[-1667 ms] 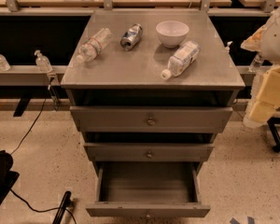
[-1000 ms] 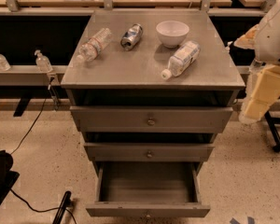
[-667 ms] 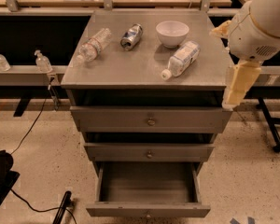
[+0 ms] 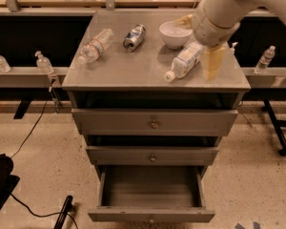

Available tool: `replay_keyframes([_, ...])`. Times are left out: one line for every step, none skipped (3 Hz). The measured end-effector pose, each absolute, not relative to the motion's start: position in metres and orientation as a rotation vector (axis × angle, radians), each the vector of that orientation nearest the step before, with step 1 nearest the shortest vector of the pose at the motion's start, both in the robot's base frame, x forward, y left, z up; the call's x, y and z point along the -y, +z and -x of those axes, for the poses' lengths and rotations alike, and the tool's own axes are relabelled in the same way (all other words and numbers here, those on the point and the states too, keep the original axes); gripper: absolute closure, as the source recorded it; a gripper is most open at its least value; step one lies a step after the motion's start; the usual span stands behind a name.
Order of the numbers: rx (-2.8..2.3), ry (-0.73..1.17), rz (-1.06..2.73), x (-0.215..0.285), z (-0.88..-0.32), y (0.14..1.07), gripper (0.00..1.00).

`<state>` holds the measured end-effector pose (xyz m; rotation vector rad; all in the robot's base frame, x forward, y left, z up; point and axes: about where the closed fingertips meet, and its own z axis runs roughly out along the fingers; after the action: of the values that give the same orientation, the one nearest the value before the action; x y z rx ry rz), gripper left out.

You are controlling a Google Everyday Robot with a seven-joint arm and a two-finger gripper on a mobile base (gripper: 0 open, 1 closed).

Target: Place blue plastic bottle into bottom drawer

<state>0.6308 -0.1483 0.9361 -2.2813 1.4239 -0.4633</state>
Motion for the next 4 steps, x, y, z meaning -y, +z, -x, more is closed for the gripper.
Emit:
replay_keyframes([-1.246,-0.453,2.458,0.114,-0.701,0.904,0.0])
replay_keyframes([-1.163,-0.425,2.562,0.098,-0.724,0.876,0.0])
replay_keyframes([-1.139,-0.427,2.647,0.104,-0.735,0.86,0.18])
replay_keyframes([-1.143,-0.396,2.712,0.125,-0.732,0.848,0.49])
